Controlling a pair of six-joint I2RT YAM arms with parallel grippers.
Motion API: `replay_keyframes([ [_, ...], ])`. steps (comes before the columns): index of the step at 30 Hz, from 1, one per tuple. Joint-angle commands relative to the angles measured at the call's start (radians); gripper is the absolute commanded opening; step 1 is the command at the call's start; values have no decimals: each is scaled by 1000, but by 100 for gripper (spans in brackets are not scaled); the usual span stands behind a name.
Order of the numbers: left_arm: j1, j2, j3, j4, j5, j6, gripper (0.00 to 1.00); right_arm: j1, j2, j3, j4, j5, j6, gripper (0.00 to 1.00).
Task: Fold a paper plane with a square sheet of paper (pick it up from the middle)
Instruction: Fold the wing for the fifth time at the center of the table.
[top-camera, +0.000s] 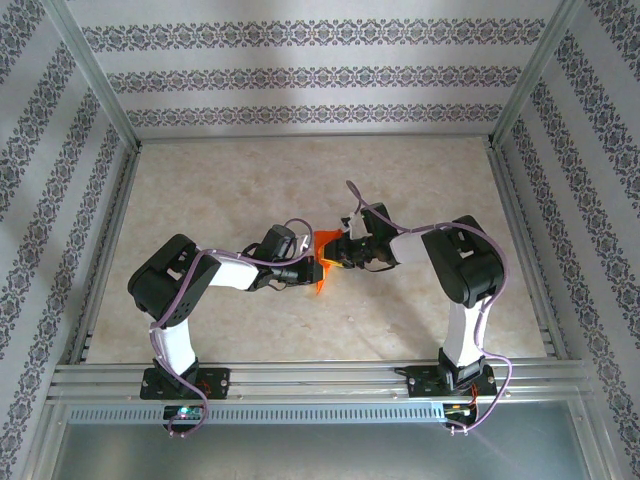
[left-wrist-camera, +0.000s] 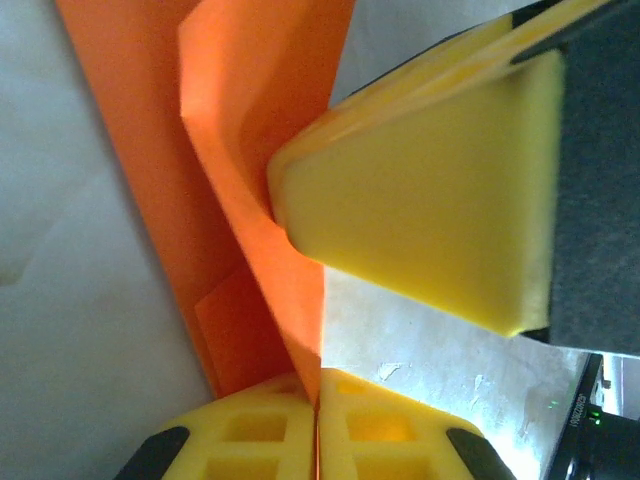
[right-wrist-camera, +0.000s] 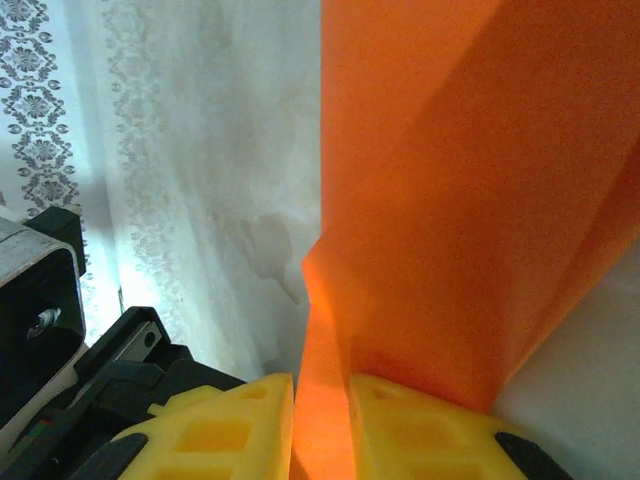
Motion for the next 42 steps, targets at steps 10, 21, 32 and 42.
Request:
replay_keyframes([
  [10,19,76,-33,-67,-103,10,8,15,27,32,-88,12,-52,23],
  [21,23,89,-49,-47,-108,2,7,-31,-136,-67,-37,9,-64,26],
  [32,24,95,-61,-57,-141,6,6,7,-70,-54,-34,5,-55,23],
  [42,24,106,-70,-37,-142,9,6,18,-25,-25,-41,-10,-48,21],
])
